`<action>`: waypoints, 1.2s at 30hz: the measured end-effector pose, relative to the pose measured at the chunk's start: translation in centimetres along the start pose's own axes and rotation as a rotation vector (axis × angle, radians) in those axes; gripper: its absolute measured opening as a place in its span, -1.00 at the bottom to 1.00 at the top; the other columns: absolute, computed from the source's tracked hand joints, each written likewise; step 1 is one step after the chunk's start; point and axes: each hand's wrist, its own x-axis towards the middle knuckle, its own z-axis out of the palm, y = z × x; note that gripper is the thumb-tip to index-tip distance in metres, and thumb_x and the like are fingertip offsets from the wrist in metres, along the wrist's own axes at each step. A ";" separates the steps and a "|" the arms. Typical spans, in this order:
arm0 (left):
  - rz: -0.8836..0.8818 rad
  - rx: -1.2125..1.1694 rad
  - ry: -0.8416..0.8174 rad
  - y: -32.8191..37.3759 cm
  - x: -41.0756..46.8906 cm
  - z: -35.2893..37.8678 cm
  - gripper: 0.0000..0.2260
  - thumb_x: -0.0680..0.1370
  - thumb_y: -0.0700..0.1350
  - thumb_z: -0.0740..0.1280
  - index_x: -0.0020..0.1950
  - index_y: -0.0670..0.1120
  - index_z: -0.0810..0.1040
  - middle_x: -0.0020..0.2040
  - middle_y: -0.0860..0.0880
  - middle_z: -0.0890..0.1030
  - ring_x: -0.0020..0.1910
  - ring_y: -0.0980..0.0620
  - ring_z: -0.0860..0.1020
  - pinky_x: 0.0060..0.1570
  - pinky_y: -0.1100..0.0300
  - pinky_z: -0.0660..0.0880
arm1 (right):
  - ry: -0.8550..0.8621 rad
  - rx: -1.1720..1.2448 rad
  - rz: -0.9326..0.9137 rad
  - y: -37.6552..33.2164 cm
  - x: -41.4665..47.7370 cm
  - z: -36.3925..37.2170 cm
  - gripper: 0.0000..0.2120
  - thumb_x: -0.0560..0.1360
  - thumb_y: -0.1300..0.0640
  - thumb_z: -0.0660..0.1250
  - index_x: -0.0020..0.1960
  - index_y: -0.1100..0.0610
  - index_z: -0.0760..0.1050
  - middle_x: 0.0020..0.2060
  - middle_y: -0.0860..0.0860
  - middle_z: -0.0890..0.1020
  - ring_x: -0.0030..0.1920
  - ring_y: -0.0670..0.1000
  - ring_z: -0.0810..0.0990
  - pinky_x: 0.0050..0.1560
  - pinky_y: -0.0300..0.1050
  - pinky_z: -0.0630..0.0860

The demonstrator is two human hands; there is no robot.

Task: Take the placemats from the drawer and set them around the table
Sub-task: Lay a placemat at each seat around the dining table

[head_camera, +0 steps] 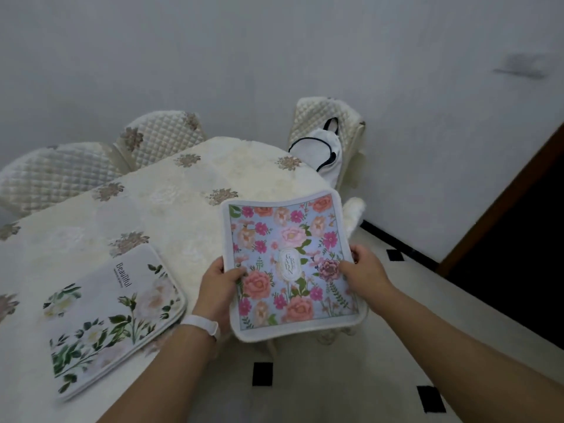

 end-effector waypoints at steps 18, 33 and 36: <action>0.008 0.187 -0.192 -0.8 2.9 21.3 -0.80 0.59 -0.27 0.30 0.19 -0.12 0.54 -0.01 -0.21 0.70 -0.12 -0.27 0.69 -0.10 -0.25 0.62 | 0.226 0.157 0.099 6.5 2.9 -19.9 -0.86 0.55 0.18 0.34 0.10 0.09 0.47 -0.07 0.04 0.67 -0.24 -0.01 0.72 -0.33 -0.09 0.65; -0.093 -0.018 -0.068 2.9 21.4 21.0 -0.76 0.57 -0.30 0.31 0.22 -0.15 0.50 0.03 -0.27 0.67 -0.10 -0.31 0.68 -0.06 -0.29 0.60 | 0.094 -0.062 0.071 -2.2 23.4 -16.1 -0.91 0.55 0.18 0.32 0.05 0.06 0.49 -0.12 0.01 0.68 -0.20 0.01 0.72 -0.26 0.00 0.69; -0.092 -0.036 -0.027 3.4 23.9 19.4 -0.76 0.56 -0.31 0.32 0.21 -0.15 0.51 0.02 -0.27 0.68 -0.10 -0.31 0.67 -0.06 -0.26 0.60 | 0.055 -0.111 0.055 -3.9 26.4 -14.4 -0.90 0.54 0.19 0.33 0.05 0.08 0.49 -0.13 0.01 0.68 -0.22 -0.02 0.71 -0.35 -0.12 0.63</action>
